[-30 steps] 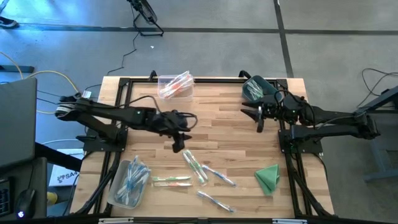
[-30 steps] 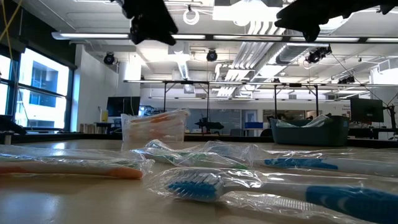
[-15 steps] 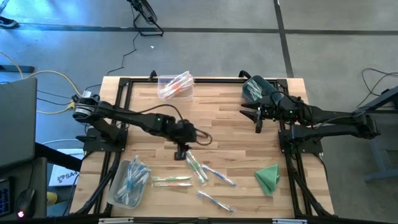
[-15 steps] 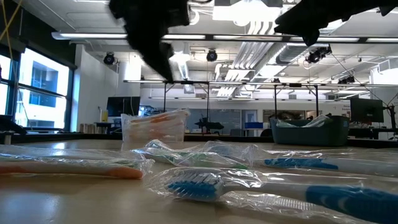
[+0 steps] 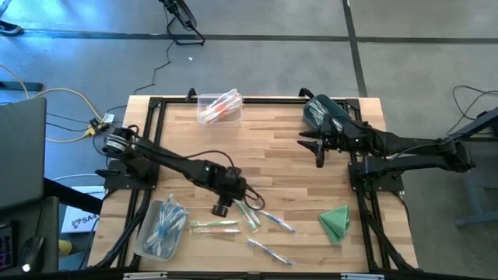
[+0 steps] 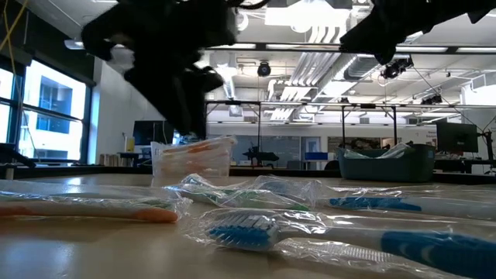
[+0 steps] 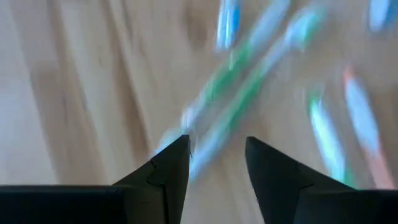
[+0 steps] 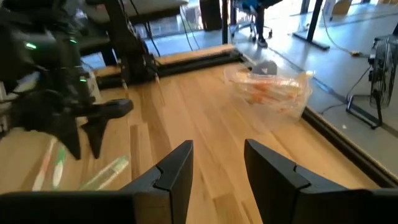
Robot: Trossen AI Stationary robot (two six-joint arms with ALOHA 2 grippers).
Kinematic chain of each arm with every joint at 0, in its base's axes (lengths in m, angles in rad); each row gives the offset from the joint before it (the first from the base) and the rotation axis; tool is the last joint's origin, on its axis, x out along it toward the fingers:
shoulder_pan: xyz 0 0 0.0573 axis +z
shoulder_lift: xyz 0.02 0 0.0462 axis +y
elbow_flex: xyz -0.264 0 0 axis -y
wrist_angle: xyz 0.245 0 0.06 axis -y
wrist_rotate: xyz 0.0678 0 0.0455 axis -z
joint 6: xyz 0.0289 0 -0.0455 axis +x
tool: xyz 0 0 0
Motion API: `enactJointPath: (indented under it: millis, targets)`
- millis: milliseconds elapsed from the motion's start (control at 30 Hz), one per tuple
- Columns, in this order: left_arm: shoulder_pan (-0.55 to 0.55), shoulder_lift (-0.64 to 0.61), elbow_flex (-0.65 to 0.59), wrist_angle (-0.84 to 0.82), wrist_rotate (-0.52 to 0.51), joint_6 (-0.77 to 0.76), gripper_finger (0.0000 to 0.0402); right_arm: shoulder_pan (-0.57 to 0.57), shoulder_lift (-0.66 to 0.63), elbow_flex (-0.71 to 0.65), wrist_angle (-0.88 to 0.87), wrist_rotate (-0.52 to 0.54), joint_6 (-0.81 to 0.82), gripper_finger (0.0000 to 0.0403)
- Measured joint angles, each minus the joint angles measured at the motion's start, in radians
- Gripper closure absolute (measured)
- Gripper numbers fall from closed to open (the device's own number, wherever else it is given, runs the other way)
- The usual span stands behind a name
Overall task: Pick & Place Toothbrushes
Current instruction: Put the middle green toothbrush into the blue bin
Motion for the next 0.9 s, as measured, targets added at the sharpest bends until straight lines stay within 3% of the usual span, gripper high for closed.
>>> enactJointPath:
  millis: [333,900]
  targets:
    - [-0.037,0.046,0.005,0.080,-0.003,-0.003,0.0249,-0.005,0.034,-0.002,-0.008,-0.006,0.030,0.0266]
    - [-0.035,0.116,-0.001,0.070,0.008,-0.038,0.0249,-0.005,0.034,-0.002,-0.004,-0.006,0.030,0.0266]
